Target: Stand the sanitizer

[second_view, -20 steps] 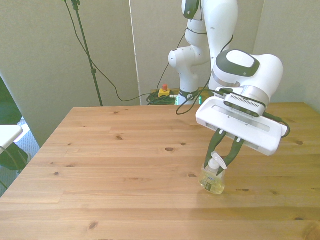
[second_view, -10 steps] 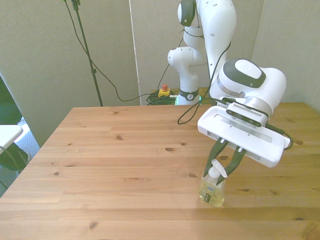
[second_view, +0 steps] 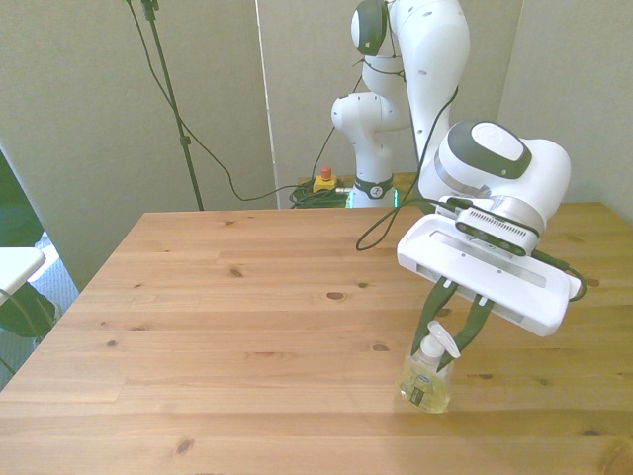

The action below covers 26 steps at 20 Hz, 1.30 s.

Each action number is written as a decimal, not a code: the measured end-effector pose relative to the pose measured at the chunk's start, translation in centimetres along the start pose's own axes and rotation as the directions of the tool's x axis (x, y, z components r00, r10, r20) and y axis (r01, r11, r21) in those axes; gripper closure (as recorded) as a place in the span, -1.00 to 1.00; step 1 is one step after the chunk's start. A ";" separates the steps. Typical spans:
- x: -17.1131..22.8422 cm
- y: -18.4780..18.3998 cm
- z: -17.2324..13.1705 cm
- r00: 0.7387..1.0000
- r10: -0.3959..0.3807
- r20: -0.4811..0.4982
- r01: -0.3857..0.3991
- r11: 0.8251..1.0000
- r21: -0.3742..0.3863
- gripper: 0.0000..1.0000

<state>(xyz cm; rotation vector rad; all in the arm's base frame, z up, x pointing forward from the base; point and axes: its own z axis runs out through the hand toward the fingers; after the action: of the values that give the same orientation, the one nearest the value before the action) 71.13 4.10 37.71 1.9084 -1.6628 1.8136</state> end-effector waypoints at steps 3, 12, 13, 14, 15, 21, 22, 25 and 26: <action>0.1 0.0 -0.1 1.000 0.004 0.004 -0.004 1.000 -0.001 -1.00; -0.3 0.3 -1.6 1.000 0.000 0.028 0.000 1.000 0.001 -1.00; -0.1 0.3 -1.6 1.000 0.001 0.027 -0.001 1.000 0.000 -1.00; 0.0 0.4 -1.5 1.000 0.002 0.028 -0.002 1.000 0.000 -1.00; 0.2 0.4 -1.5 1.000 0.004 0.030 -0.004 1.000 0.000 -1.00; 1.1 1.4 -2.5 0.994 0.028 0.104 -0.026 1.000 -0.015 -1.00; 1.4 1.5 -3.0 0.990 0.041 0.132 -0.038 0.999 -0.022 -1.00; 2.6 1.5 -4.8 0.976 0.062 0.209 -0.053 0.998 -0.046 -1.00; 3.1 1.5 -5.6 0.969 0.061 0.241 -0.048 0.997 -0.057 -1.00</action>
<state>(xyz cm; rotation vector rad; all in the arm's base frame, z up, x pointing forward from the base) 65.49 5.05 40.85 2.1577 -1.8294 1.5910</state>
